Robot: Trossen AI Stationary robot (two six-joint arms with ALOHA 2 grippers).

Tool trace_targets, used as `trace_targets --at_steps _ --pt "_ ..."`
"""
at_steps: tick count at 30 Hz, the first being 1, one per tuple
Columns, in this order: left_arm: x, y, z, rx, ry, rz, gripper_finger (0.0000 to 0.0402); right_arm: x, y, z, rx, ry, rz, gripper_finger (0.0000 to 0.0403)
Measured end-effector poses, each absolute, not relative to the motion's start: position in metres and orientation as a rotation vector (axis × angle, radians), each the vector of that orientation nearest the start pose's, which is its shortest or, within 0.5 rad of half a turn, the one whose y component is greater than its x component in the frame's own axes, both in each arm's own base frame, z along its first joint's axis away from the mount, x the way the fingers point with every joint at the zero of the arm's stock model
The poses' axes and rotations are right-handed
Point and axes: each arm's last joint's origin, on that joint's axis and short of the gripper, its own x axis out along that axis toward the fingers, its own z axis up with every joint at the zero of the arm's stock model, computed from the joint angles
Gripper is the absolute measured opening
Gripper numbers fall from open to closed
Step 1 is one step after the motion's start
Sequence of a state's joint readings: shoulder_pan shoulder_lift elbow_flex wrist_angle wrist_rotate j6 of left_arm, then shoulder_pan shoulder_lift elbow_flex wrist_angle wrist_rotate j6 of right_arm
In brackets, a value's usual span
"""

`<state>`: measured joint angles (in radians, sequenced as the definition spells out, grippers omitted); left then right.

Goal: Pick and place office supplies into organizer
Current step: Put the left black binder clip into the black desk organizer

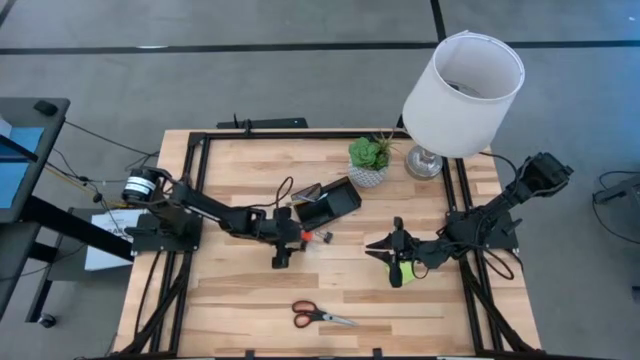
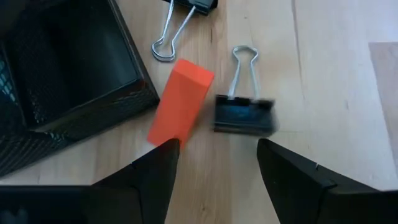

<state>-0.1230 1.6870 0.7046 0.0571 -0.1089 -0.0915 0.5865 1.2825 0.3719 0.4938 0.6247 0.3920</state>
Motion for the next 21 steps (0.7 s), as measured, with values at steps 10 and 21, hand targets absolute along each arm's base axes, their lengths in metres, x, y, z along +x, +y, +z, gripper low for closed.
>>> trace_targets --at_steps 10,21 --pt "0.294 -0.051 0.115 -0.078 0.893 0.04 0.022 0.197 0.11 0.161 0.137 0.347 -0.108 0.0065" --pt "0.294 -0.075 0.116 -0.083 0.815 0.069 0.022 0.197 0.11 0.161 0.138 0.346 -0.108 0.0065"
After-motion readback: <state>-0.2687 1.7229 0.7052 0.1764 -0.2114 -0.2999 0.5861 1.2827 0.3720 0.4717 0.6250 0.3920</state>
